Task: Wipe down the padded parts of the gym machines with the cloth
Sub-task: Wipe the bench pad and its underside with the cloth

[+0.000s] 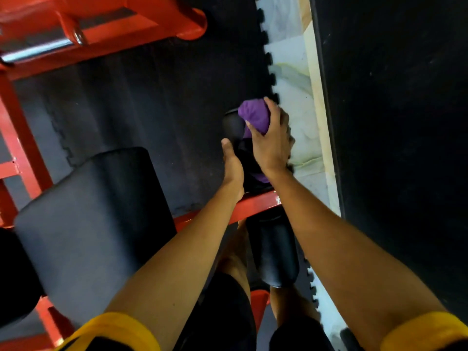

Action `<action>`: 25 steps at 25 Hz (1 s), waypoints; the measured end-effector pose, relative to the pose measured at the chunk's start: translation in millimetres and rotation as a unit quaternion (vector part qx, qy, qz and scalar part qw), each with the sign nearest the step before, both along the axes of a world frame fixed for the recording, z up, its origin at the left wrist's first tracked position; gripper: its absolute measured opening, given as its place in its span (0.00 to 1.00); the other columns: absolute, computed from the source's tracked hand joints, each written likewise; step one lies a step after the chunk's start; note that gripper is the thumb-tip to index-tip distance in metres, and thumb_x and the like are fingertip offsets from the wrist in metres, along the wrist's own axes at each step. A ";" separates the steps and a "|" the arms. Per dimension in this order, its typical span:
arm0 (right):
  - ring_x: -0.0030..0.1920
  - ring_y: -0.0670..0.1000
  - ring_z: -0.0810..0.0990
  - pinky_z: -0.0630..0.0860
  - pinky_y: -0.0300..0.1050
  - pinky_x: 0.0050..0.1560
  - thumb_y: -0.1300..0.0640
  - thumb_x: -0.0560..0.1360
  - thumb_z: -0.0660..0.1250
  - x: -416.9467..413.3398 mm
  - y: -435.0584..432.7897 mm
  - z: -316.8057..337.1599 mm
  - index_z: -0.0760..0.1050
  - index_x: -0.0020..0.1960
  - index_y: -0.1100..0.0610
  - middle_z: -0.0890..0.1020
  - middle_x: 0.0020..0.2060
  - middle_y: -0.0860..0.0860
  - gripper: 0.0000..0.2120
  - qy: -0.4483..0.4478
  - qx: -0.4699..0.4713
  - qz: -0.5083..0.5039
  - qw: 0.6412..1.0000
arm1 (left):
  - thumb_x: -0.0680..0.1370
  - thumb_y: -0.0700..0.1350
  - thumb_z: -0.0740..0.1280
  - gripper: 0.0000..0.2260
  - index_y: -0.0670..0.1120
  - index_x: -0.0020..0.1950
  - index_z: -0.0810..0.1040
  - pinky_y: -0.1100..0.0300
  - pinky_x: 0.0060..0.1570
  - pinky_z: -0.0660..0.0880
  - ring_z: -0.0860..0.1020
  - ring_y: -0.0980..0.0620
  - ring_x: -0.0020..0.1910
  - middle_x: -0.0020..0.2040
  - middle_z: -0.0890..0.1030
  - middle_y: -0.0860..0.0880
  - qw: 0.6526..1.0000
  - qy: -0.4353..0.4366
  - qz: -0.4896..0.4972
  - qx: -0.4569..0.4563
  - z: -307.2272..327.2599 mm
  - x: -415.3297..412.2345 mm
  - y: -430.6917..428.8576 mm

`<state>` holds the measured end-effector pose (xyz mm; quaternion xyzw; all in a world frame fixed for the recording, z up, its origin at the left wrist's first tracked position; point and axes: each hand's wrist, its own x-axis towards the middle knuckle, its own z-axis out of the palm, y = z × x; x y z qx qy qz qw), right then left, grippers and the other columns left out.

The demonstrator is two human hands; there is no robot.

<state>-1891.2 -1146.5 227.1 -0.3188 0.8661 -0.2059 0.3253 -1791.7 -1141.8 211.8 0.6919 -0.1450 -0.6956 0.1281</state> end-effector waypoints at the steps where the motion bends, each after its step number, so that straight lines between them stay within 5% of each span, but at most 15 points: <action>1: 0.73 0.62 0.69 0.66 0.71 0.69 0.39 0.77 0.67 -6.4 -13.4 -1.6 0.61 0.77 0.40 0.67 0.76 0.54 0.32 -0.008 -0.008 -0.017 1.000 | 0.57 0.88 0.54 0.54 0.60 0.75 0.71 0.44 0.72 0.69 0.75 0.48 0.70 0.72 0.76 0.50 1.000 0.005 -0.009 0.012 -0.9 -0.3 -1.3; 3: 0.74 0.62 0.68 0.66 0.70 0.70 0.38 0.75 0.67 -5.9 -21.8 1.1 0.63 0.77 0.42 0.66 0.76 0.55 0.32 0.023 0.011 0.014 1.000 | 0.68 0.83 0.52 0.45 0.55 0.72 0.75 0.46 0.67 0.75 0.80 0.48 0.64 0.66 0.81 0.48 1.000 0.023 -0.009 0.019 2.4 0.4 -0.3; 5: 0.77 0.65 0.61 0.62 0.69 0.73 0.36 0.73 0.65 4.4 -6.1 3.9 0.64 0.78 0.42 0.61 0.79 0.56 0.34 0.104 0.002 0.160 0.982 | 0.80 0.72 0.50 0.32 0.50 0.63 0.81 0.52 0.55 0.82 0.85 0.48 0.53 0.54 0.86 0.45 0.999 0.014 0.027 0.017 3.0 -1.7 -0.5; 7: 0.79 0.65 0.58 0.62 0.68 0.74 0.36 0.71 0.64 -2.5 5.1 -1.1 0.66 0.77 0.41 0.59 0.80 0.55 0.35 0.117 -0.046 0.261 0.957 | 0.78 0.72 0.56 0.31 0.51 0.67 0.78 0.49 0.60 0.80 0.83 0.47 0.58 0.59 0.85 0.45 1.000 0.014 0.027 -0.003 1.9 -3.3 -0.3; 10: 0.74 0.62 0.67 0.70 0.62 0.71 0.38 0.73 0.68 -16.7 -8.3 -8.2 0.65 0.76 0.41 0.63 0.78 0.53 0.33 0.008 -0.040 0.085 0.995 | 0.78 0.70 0.56 0.31 0.63 0.80 0.58 0.44 0.74 0.66 0.70 0.48 0.74 0.78 0.69 0.49 0.998 -0.010 -0.016 -0.052 4.9 -5.0 -2.1; 12: 0.72 0.62 0.71 0.72 0.61 0.68 0.37 0.76 0.67 -13.4 -16.6 -3.7 0.63 0.77 0.43 0.66 0.75 0.54 0.33 -0.059 0.021 -0.065 0.996 | 0.85 0.61 0.51 0.25 0.61 0.82 0.51 0.45 0.77 0.62 0.65 0.49 0.77 0.81 0.62 0.50 0.998 -0.011 -0.012 -0.060 -6.7 -4.5 3.0; 13: 0.72 0.63 0.70 0.72 0.62 0.68 0.37 0.77 0.66 -10.6 -18.7 0.4 0.62 0.78 0.44 0.66 0.75 0.55 0.33 -0.038 0.045 -0.056 0.997 | 0.86 0.59 0.50 0.25 0.60 0.82 0.51 0.46 0.77 0.62 0.64 0.50 0.77 0.81 0.62 0.49 0.998 -0.010 -0.003 -0.068 3.0 -6.3 2.0; 15: 0.74 0.66 0.66 0.69 0.65 0.70 0.37 0.75 0.65 -9.0 -11.7 4.4 0.62 0.79 0.43 0.62 0.78 0.58 0.34 0.064 0.014 0.138 0.988 | 0.83 0.63 0.55 0.28 0.58 0.82 0.57 0.45 0.75 0.67 0.71 0.49 0.74 0.77 0.70 0.47 0.999 0.008 0.012 -0.050 -0.4 -4.8 0.9; 17: 0.76 0.66 0.62 0.66 0.66 0.72 0.37 0.70 0.63 -17.1 -3.7 -1.0 0.64 0.77 0.41 0.60 0.79 0.57 0.36 0.114 -0.056 0.311 0.942 | 0.75 0.70 0.59 0.34 0.58 0.79 0.63 0.46 0.71 0.72 0.77 0.48 0.69 0.72 0.76 0.47 1.000 0.006 -0.010 -0.022 0.9 -1.7 -1.5; 18: 0.75 0.65 0.63 0.67 0.66 0.72 0.38 0.70 0.64 -22.9 -4.7 -7.8 0.65 0.77 0.40 0.60 0.78 0.56 0.36 0.100 -0.067 0.296 0.947 | 0.77 0.69 0.58 0.33 0.59 0.80 0.62 0.47 0.72 0.70 0.75 0.49 0.71 0.74 0.74 0.48 1.000 0.000 -0.017 -0.026 4.0 -2.4 -2.2; 20: 0.73 0.62 0.67 0.71 0.64 0.70 0.38 0.71 0.67 -22.0 -7.6 -17.2 0.65 0.77 0.41 0.63 0.77 0.55 0.35 0.007 -0.050 0.103 0.993 | 0.85 0.62 0.52 0.26 0.61 0.82 0.52 0.48 0.76 0.64 0.65 0.49 0.77 0.81 0.63 0.49 0.998 -0.012 -0.028 -0.046 9.3 -5.5 -0.6; 22: 0.73 0.62 0.69 0.73 0.65 0.68 0.34 0.72 0.64 -10.8 -7.4 -12.9 0.61 0.77 0.41 0.65 0.76 0.57 0.36 -0.039 -0.012 -0.034 0.999 | 0.86 0.61 0.49 0.25 0.62 0.82 0.48 0.45 0.78 0.60 0.60 0.49 0.80 0.83 0.56 0.50 0.998 0.005 -0.023 -0.063 12.7 -4.0 2.0; 25: 0.76 0.63 0.64 0.71 0.66 0.70 0.39 0.73 0.66 -3.8 30.9 -6.5 0.54 0.78 0.37 0.60 0.78 0.57 0.37 0.006 -0.038 0.050 0.998 | 0.83 0.65 0.52 0.27 0.63 0.82 0.53 0.42 0.75 0.65 0.66 0.47 0.77 0.81 0.63 0.48 0.999 0.005 -0.011 -0.051 -0.5 -0.8 1.0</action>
